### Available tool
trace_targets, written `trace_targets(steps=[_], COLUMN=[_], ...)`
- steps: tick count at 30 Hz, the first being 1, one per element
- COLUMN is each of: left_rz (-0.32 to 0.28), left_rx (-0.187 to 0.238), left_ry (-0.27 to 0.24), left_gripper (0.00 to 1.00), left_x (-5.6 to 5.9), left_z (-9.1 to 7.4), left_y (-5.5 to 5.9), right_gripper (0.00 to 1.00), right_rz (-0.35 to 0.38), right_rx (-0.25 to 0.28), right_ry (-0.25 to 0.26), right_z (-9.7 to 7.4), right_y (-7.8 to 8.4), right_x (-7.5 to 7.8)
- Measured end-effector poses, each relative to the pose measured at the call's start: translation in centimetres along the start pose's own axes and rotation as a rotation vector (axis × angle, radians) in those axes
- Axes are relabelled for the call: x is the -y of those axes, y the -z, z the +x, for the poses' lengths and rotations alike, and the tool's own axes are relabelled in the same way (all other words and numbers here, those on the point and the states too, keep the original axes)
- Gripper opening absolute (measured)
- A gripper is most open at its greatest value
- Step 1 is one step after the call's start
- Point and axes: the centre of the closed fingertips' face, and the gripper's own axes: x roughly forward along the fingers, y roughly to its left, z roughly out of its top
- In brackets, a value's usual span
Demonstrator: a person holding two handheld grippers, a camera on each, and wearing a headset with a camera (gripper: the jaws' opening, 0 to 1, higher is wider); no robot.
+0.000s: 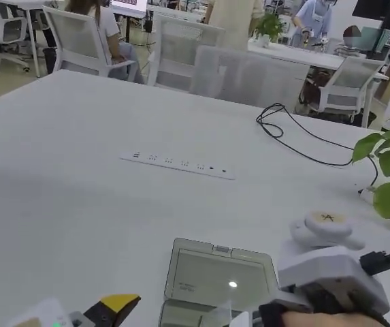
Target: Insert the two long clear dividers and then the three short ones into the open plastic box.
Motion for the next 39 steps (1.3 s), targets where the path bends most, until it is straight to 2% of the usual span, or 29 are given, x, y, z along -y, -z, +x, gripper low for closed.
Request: trace_targets(steps=[4, 11, 17, 21, 23, 28, 39], left_rz=[0.000, 0.000, 0.002, 0.001, 0.001, 0.002, 0.010], left_rx=[-0.001, 0.000, 0.002, 0.004, 0.005, 0.005, -0.004], left_ry=[-0.001, 0.003, 0.001, -0.005, -0.009, -0.014, -0.036], left_gripper=[0.92, 0.91, 0.91, 0.91, 0.91, 0.90, 0.88], left_x=[0.0, 0.1, 0.1, 0.0, -0.1, -0.2, -0.5], left_z=[0.0, 0.1, 0.0, 0.0, 0.0, -0.1, -0.2], left_y=[0.1, 0.0, -0.1, -0.2, -0.2, -0.2, -0.2], right_gripper=[0.07, 0.07, 0.07, 0.07, 0.07, 0.07, 0.07], right_rz=[-0.031, -0.133, -0.255, -0.368, -0.401, -0.424, -0.444], right_rx=[-0.016, -0.046, -0.075, -0.092, -0.096, -0.098, -0.058], right_ry=[0.017, 0.072, 0.147, 0.214, 0.243, 0.271, 0.310], right_z=[0.0, 0.0, 0.1, 0.4, 0.6, 0.9, 1.8], right_y=[0.0, 0.0, 0.0, 0.0, -0.1, -0.1, -0.3], right_x=[-0.1, -0.2, -0.3, -0.4, -0.4, -0.5, -0.2])
